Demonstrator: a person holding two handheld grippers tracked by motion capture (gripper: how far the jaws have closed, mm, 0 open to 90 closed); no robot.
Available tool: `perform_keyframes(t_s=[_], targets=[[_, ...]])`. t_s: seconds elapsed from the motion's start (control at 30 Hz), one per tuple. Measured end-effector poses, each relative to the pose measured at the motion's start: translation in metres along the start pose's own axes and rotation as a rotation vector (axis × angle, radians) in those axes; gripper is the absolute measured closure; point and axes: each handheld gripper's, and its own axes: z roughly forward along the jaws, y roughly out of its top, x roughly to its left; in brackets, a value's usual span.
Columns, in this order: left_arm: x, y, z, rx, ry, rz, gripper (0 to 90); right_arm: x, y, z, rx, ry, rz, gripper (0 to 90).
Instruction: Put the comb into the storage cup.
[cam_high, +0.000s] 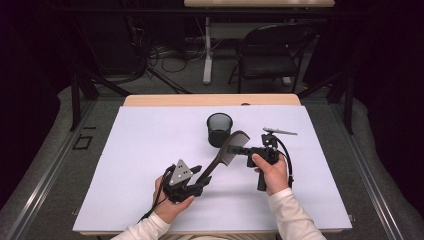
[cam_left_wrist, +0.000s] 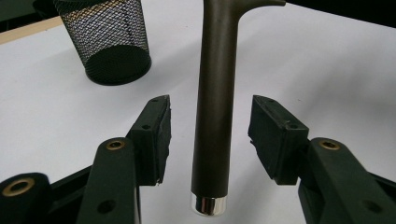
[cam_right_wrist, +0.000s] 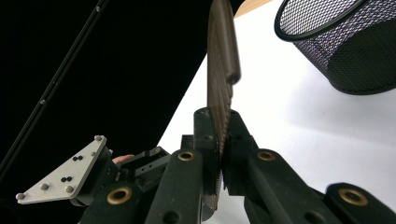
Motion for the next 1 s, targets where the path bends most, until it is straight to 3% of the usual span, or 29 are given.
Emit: perform_keyframes(t_s=[0.47,0.73,1.0], targets=[[0.006,0.002,-0.003,-0.017,0.008,-0.004,44.5,-0.003,0.003,-0.007,-0.035,-0.021,0.002,86.9],[0.013,0.002,-0.003,-0.035,0.048,0.010,38.5,-0.005,0.005,-0.013,-0.059,-0.035,-0.005,86.9],[0.019,0.004,-0.002,-0.036,0.049,-0.007,36.6,-0.008,0.009,-0.021,-0.087,-0.048,0.001,86.9]])
